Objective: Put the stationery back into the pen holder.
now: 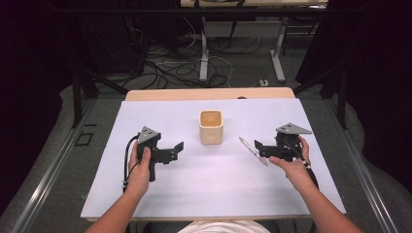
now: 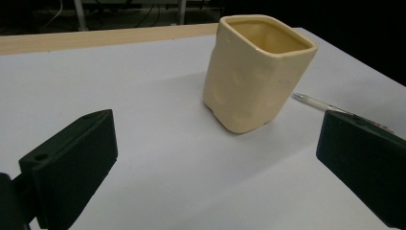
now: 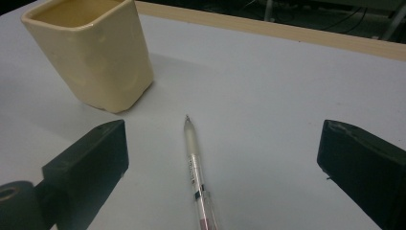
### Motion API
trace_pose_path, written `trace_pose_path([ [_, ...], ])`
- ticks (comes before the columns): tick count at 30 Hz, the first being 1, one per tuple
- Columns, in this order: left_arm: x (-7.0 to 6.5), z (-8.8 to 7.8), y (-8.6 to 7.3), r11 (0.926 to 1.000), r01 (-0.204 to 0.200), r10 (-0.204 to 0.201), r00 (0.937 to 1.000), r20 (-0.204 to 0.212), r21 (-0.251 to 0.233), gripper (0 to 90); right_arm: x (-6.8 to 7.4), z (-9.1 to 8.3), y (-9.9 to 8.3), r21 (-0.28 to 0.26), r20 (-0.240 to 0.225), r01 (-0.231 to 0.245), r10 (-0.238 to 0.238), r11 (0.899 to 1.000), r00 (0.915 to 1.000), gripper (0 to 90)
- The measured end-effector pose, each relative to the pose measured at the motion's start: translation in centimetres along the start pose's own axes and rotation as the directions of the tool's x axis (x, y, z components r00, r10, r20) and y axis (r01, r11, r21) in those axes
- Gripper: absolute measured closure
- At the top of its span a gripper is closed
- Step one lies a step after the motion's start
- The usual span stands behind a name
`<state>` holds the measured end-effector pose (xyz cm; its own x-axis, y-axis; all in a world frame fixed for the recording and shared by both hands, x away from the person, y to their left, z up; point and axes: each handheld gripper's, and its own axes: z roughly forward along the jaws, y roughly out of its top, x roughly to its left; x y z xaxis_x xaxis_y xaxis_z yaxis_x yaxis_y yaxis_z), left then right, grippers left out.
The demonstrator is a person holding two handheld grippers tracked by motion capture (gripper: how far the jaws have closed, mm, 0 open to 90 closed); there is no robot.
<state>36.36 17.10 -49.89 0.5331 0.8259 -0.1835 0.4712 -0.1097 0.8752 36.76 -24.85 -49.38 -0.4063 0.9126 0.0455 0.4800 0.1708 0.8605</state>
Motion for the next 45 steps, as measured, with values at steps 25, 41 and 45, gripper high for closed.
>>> trace_pose_path([
  [25,0.0,0.1,-0.3,0.9999,-0.013,0.013,0.9999,-0.007,0.01,0.1,1.1,3.6,4.7,0.177,-0.076,0.058,-0.045,0.982,0.9961,16.9],
  [41,0.0,0.2,-0.3,0.9999,-0.008,0.008,1.0,-0.004,0.01,0.1,1.9,7.1,5.6,0.364,-0.104,0.057,-0.02,0.93,0.9944,23.7],
  [45,0.1,0.2,-0.3,0.9998,-0.014,0.014,0.9999,-0.006,0.012,0.1,1.9,7.9,5.3,0.381,-0.092,0.075,-0.044,0.922,0.9948,30.9],
])
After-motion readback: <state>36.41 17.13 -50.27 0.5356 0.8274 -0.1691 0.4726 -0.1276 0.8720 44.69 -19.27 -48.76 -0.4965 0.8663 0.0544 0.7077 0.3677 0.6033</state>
